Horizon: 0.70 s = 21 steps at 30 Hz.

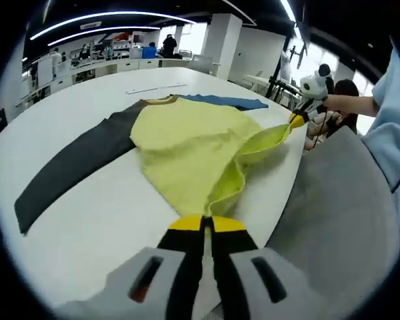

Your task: Fold the garment on the visible template until the final outline fits inside the template.

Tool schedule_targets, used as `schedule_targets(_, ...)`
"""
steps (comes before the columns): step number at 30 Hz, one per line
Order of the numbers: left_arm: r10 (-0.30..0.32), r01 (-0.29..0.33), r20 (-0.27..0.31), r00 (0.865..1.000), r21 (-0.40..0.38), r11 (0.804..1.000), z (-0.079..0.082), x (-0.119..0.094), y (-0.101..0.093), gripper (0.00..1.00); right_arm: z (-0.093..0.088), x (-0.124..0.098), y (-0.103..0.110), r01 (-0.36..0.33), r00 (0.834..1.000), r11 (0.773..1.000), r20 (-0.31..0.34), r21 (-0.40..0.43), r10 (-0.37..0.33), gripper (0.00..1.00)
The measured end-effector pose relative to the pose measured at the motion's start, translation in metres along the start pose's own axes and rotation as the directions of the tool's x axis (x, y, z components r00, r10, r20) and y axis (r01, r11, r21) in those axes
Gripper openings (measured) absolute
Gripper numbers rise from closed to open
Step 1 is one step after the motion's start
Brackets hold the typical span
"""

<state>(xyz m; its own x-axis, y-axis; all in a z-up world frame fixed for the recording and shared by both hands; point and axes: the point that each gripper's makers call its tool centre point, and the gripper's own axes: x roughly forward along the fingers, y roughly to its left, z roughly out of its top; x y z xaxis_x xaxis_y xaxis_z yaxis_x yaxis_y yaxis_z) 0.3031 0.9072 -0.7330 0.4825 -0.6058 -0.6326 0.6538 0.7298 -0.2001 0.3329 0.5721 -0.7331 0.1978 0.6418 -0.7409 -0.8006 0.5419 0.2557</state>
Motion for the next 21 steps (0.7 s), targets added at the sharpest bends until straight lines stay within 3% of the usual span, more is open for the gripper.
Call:
schedule_targets(4,-0.002,0.002,-0.010,1.000,0.001,1.000,-0.003,0.000,-0.001,0.00,-0.007,-0.003,-0.002,-0.004,1.000,0.999,-0.004,0.034,0.005,0.00)
schedule_targets(8,-0.038,0.038,-0.027,0.999,0.032,0.999,-0.005,0.000,-0.012,0.00,-0.014,-0.004,0.003,-0.008,1.000,1.000,-0.027,0.007,0.008,0.00)
schedule_targets(18,-0.046,0.067,-0.149,0.988,0.138,0.988,-0.027,0.007,-0.021,0.00,-0.031,0.006,0.000,-0.007,0.998,1.000,-0.066,-0.009,0.006,0.00)
schedule_targets(21,-0.039,0.062,-0.160,0.986,0.136,0.989,-0.030,0.009,-0.020,0.00,-0.033,0.008,-0.001,-0.005,0.997,1.000,-0.071,-0.010,0.004,0.00)
